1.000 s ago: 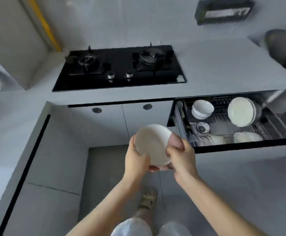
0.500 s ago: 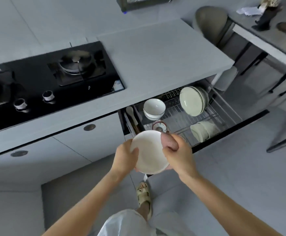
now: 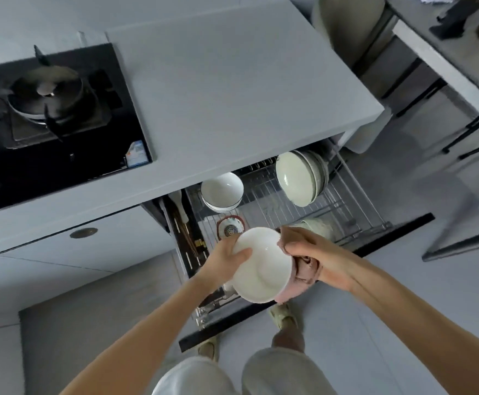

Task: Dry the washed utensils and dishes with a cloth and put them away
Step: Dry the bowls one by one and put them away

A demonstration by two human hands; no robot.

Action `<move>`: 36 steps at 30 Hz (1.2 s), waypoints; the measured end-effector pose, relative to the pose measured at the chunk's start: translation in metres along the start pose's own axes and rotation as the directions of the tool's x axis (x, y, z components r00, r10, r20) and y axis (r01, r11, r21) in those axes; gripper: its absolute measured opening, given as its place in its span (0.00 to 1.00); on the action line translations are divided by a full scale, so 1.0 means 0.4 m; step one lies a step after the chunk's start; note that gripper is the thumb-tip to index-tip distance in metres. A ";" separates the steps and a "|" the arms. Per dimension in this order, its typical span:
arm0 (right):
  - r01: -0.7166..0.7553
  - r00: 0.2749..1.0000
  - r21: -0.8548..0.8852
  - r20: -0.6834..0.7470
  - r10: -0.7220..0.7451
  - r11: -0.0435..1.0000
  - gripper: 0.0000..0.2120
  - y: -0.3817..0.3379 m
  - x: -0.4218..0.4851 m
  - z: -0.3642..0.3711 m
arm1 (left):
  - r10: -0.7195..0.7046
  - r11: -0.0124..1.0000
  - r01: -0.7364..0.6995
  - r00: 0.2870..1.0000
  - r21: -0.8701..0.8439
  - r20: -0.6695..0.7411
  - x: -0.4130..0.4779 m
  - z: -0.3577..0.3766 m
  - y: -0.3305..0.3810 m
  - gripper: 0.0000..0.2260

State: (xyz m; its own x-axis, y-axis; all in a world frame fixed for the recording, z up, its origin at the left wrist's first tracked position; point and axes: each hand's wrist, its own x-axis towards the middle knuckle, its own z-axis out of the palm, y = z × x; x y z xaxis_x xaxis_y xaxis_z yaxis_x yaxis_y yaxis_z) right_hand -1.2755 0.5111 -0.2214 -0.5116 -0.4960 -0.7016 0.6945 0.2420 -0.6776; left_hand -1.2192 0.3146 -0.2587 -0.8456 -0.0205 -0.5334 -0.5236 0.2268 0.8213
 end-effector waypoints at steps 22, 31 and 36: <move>-0.008 0.977 -0.855 -0.118 -0.180 0.518 0.32 0.012 0.473 -0.312 | -0.386 0.862 0.104 0.769 -0.496 -0.509 0.238 0.087 -0.032 0.09; -0.059 0.979 -0.990 -0.083 -0.185 0.131 0.38 0.205 0.587 -0.218 | -0.424 0.848 0.089 0.706 -0.522 -0.568 0.180 0.074 -0.104 0.11; -0.234 0.956 -0.901 -0.281 -0.080 0.366 0.36 0.269 0.595 -0.206 | -0.485 0.815 0.100 0.657 -0.571 -0.577 0.137 0.068 -0.150 0.11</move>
State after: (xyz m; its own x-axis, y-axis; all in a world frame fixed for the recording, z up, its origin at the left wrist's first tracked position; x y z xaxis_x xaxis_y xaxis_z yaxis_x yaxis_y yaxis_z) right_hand -1.3641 0.4877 -0.4795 -0.6869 -0.2594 -0.6789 -0.0816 0.9557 -0.2827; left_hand -1.2310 0.3264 -0.3428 -0.3622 -0.6854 -0.6317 -0.5707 -0.3728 0.7317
